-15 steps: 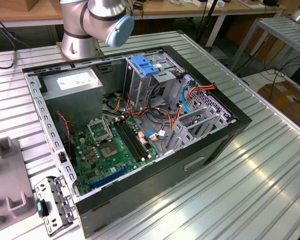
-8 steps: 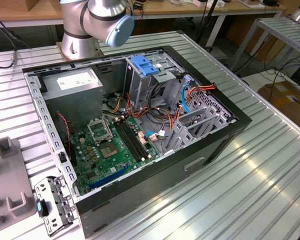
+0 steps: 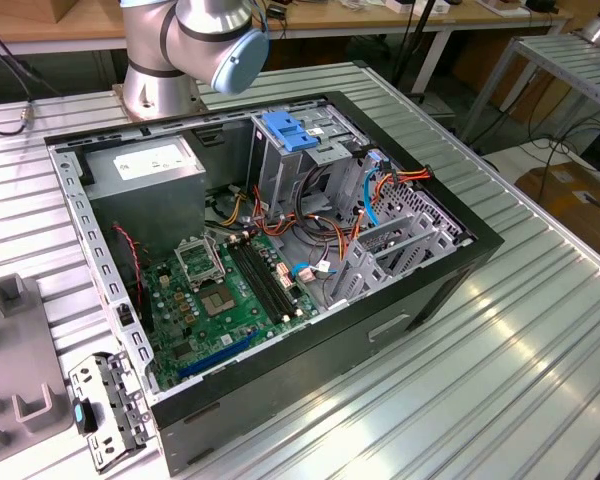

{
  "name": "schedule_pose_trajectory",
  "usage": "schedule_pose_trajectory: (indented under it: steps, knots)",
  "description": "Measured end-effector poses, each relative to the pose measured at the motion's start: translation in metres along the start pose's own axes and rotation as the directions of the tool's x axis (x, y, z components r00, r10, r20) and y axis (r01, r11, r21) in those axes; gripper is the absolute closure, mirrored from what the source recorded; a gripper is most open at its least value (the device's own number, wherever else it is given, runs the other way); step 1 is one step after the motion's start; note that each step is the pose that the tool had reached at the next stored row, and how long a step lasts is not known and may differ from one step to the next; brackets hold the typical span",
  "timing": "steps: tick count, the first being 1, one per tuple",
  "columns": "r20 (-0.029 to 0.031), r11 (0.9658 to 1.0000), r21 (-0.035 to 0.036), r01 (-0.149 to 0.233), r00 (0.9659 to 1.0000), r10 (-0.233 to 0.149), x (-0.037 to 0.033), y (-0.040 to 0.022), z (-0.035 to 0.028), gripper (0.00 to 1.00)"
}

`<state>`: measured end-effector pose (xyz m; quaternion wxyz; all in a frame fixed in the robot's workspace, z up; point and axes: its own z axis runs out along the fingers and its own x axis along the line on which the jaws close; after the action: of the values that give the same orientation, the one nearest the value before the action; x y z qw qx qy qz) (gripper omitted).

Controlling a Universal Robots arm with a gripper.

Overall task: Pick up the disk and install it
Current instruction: 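Pick up the disk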

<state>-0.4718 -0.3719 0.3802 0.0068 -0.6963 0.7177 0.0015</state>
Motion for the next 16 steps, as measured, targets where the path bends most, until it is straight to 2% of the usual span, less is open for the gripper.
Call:
schedule_pose_trajectory:
  steps: [16]
  knots:
    - [0.0011, 1.0000, 0.0001, 0.000, 1.0000, 0.000, -0.0001, 0.0000, -0.0070, 0.63]
